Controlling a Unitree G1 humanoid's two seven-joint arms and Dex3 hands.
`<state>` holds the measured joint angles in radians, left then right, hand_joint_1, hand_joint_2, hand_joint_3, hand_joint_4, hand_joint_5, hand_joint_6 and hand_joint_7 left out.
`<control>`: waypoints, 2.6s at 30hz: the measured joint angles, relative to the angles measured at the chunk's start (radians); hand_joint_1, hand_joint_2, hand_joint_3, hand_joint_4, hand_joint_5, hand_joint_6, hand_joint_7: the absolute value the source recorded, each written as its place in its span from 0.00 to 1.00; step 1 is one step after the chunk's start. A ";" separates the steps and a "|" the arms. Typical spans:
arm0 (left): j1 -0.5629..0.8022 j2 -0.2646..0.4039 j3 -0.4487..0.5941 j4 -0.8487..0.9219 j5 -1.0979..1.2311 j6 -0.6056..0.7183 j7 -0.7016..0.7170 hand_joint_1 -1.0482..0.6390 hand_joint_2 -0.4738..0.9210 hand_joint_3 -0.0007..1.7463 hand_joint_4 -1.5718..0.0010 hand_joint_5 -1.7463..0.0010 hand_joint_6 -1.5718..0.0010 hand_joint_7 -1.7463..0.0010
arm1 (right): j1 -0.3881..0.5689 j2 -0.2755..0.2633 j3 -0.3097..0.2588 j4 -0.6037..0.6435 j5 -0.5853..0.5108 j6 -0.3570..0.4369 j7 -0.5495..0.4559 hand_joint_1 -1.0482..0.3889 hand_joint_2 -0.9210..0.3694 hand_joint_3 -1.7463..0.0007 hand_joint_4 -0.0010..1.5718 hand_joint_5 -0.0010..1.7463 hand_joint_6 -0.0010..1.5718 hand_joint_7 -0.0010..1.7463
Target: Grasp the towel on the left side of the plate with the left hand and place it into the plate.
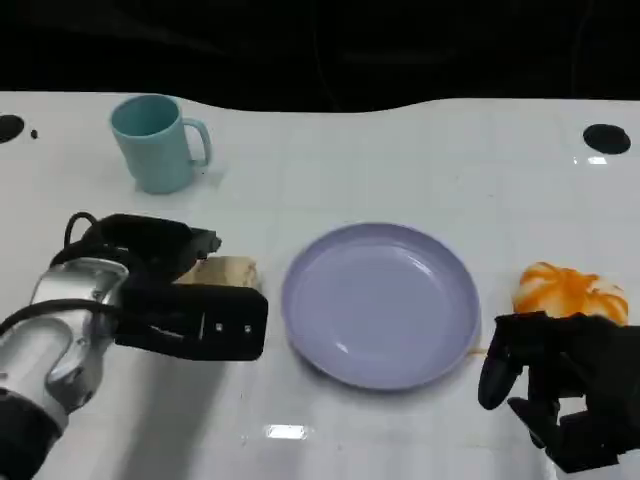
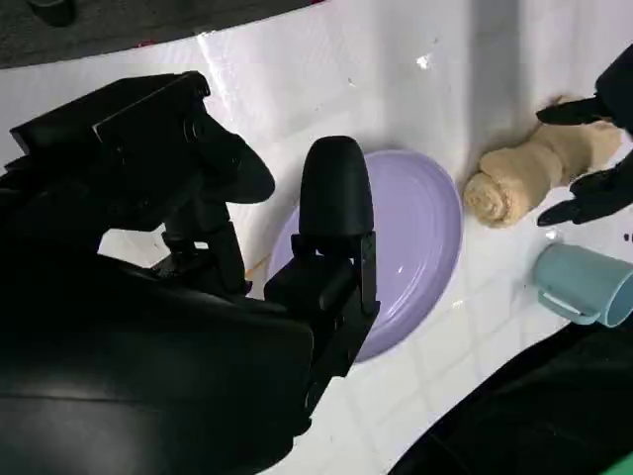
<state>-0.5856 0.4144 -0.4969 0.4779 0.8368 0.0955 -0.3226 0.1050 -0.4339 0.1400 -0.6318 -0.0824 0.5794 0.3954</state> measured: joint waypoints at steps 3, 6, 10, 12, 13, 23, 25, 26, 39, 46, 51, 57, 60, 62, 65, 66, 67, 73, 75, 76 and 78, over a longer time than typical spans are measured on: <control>-0.048 -0.024 -0.020 0.128 -0.003 -0.038 0.035 0.31 0.99 0.01 0.66 0.94 0.73 0.98 | 0.000 0.000 0.000 -0.005 -0.001 0.001 0.000 0.74 0.26 0.41 0.45 1.00 0.43 0.84; -0.086 -0.045 -0.041 0.248 -0.004 -0.071 0.092 0.29 1.00 0.04 0.63 0.94 0.66 0.97 | 0.002 -0.001 -0.001 -0.008 -0.001 0.001 0.000 0.74 0.26 0.40 0.45 1.00 0.43 0.84; -0.119 -0.082 -0.053 0.375 -0.011 -0.088 0.153 0.30 1.00 0.07 0.59 0.94 0.58 0.96 | 0.005 -0.001 -0.001 -0.011 -0.002 0.001 0.000 0.75 0.26 0.40 0.44 1.00 0.43 0.84; -0.128 -0.101 -0.054 0.418 -0.022 -0.090 0.185 0.35 1.00 0.08 0.53 0.92 0.51 0.94 | 0.005 -0.001 -0.001 -0.012 -0.002 0.001 0.000 0.75 0.26 0.40 0.44 1.00 0.43 0.84; -0.134 -0.106 -0.053 0.431 -0.026 -0.092 0.199 0.38 1.00 0.08 0.49 0.91 0.47 0.93 | 0.006 -0.001 -0.001 -0.012 -0.002 0.001 0.000 0.75 0.26 0.40 0.44 1.00 0.43 0.84; -0.107 -0.123 -0.004 0.525 -0.108 -0.254 0.485 0.53 0.85 0.38 0.45 0.00 0.55 0.04 | 0.008 -0.001 -0.002 -0.022 -0.002 0.013 0.000 0.74 0.27 0.39 0.44 1.00 0.43 0.84; -0.101 -0.123 0.005 0.532 -0.126 -0.272 0.510 0.52 0.81 0.47 0.46 0.00 0.58 0.01 | 0.009 -0.001 -0.003 -0.022 -0.002 0.013 0.000 0.74 0.27 0.39 0.45 1.00 0.43 0.84; -0.101 -0.123 0.010 0.533 -0.134 -0.279 0.519 0.52 0.80 0.48 0.46 0.00 0.59 0.00 | 0.010 -0.001 -0.003 -0.022 -0.002 0.013 0.000 0.74 0.27 0.39 0.45 1.00 0.43 0.84; -0.041 -0.127 0.118 0.363 -0.244 -0.271 0.553 0.52 0.76 0.53 0.42 0.00 0.57 0.00 | 0.010 0.000 -0.003 -0.032 -0.002 0.037 -0.003 0.75 0.27 0.39 0.44 1.00 0.43 0.84; -0.001 -0.122 0.105 0.077 -0.209 -0.297 0.540 0.50 0.69 0.60 0.43 0.00 0.58 0.00 | 0.006 0.001 0.000 -0.043 -0.002 0.060 -0.004 0.75 0.26 0.39 0.43 1.00 0.43 0.84; 0.021 -0.162 0.100 -0.066 -0.205 -0.285 0.499 0.51 0.64 0.69 0.43 0.00 0.57 0.00 | 0.003 0.002 0.010 -0.045 -0.003 0.068 -0.009 0.75 0.26 0.40 0.44 1.00 0.43 0.84; 0.039 -0.208 0.070 -0.155 -0.194 -0.261 0.443 0.53 0.60 0.68 0.41 0.00 0.57 0.00 | -0.004 0.005 0.016 -0.045 -0.003 0.068 -0.010 0.74 0.27 0.39 0.44 1.00 0.43 0.84; 0.038 -0.215 0.041 -0.172 -0.163 -0.259 0.410 0.51 0.61 0.67 0.42 0.00 0.57 0.00 | -0.006 0.005 0.020 -0.045 -0.003 0.068 -0.010 0.74 0.27 0.39 0.45 1.00 0.43 0.84; 0.038 -0.223 0.019 -0.172 -0.141 -0.259 0.392 0.50 0.64 0.62 0.43 0.00 0.58 0.00 | -0.006 0.005 0.025 -0.046 -0.004 0.068 -0.010 0.74 0.27 0.39 0.44 1.00 0.43 0.84; 0.034 -0.240 -0.015 -0.168 -0.106 -0.257 0.378 0.51 0.68 0.51 0.43 0.00 0.58 0.01 | -0.006 0.005 0.026 -0.053 -0.004 0.068 -0.012 0.74 0.27 0.38 0.44 1.00 0.43 0.84; 0.031 -0.247 -0.025 -0.161 -0.093 -0.257 0.373 0.51 0.70 0.47 0.43 0.00 0.57 0.04 | -0.006 0.005 0.026 -0.055 -0.004 0.068 -0.013 0.74 0.27 0.38 0.44 1.00 0.43 0.84; 0.029 -0.255 -0.033 -0.154 -0.085 -0.256 0.372 0.51 0.71 0.45 0.43 0.00 0.57 0.05 | -0.006 0.005 0.026 -0.056 -0.004 0.068 -0.013 0.74 0.27 0.38 0.44 1.00 0.43 0.84; 0.024 -0.273 -0.046 -0.131 -0.107 -0.246 0.278 0.49 0.91 0.23 0.59 0.24 0.52 0.70 | -0.006 0.007 0.026 -0.056 -0.003 0.068 -0.014 0.75 0.27 0.39 0.44 1.00 0.43 0.84; 0.022 -0.269 -0.047 -0.125 -0.137 -0.249 0.207 0.47 0.98 0.13 0.65 0.40 0.56 0.91 | -0.006 0.007 0.026 -0.056 -0.003 0.068 -0.014 0.74 0.27 0.39 0.44 1.00 0.43 0.84; 0.021 -0.264 -0.049 -0.122 -0.143 -0.255 0.182 0.45 0.99 0.12 0.70 0.52 0.62 0.95 | -0.006 0.007 0.026 -0.056 -0.003 0.068 -0.014 0.74 0.27 0.39 0.44 1.00 0.43 0.84; 0.014 -0.246 -0.058 -0.118 -0.141 -0.267 0.144 0.39 1.00 0.10 0.75 0.72 0.71 0.99 | -0.006 0.007 0.026 -0.056 -0.003 0.068 -0.014 0.74 0.27 0.39 0.44 1.00 0.43 0.84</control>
<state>-0.5713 0.1685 -0.5553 0.3600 0.6956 -0.1711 -0.1789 0.0991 -0.4274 0.1661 -0.6880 -0.0854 0.6472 0.3818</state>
